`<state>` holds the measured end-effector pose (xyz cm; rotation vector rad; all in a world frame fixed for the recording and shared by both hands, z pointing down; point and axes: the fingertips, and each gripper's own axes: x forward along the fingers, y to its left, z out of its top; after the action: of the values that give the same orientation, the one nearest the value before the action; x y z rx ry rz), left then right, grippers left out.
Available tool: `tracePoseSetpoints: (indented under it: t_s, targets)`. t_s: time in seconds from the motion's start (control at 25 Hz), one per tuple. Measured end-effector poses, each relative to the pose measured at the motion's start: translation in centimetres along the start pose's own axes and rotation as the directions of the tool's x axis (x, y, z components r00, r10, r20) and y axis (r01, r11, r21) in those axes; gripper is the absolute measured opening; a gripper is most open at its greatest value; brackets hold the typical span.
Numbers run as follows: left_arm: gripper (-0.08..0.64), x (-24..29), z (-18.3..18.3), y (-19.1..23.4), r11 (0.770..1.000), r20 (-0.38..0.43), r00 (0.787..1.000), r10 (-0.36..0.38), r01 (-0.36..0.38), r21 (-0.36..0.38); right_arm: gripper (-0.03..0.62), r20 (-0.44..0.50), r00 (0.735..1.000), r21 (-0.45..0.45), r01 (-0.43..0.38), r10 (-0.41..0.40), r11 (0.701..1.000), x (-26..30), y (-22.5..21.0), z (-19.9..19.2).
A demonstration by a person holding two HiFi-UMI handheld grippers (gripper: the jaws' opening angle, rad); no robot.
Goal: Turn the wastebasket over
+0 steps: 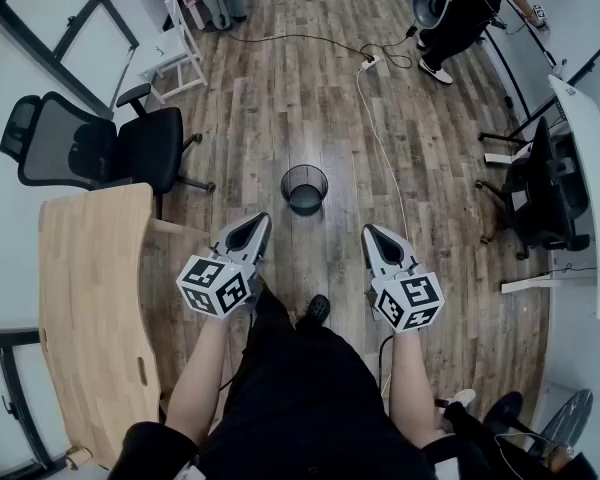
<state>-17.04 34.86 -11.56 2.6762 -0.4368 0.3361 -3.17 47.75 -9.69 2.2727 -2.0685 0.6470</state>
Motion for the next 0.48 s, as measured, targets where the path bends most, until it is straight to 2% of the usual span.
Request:
tracePoseSetpoints:
  t_s: [0.12,0.28,0.48]
  targets:
    - [0.017,-0.18,-0.03,0.87,1.0,-0.005,1.0,0.025,-0.025,0.002,0.032,0.0,1.0,-0.023,0.002,-0.002,1.0,0.31,0.03,0.16]
    - [0.017,-0.06,0.09,0.69,1.0,-0.005,1.0,0.018,-0.018,0.011,0.032,-0.005,1.0,-0.051,-0.003,0.003,0.999,0.54,-0.17,0.29]
    - [0.017,-0.18,0.07,1.14,0.999,-0.022,0.999,0.041,-0.041,0.01,0.032,0.019,1.0,-0.047,-0.009,0.01,0.999,0.75,0.02,0.57]
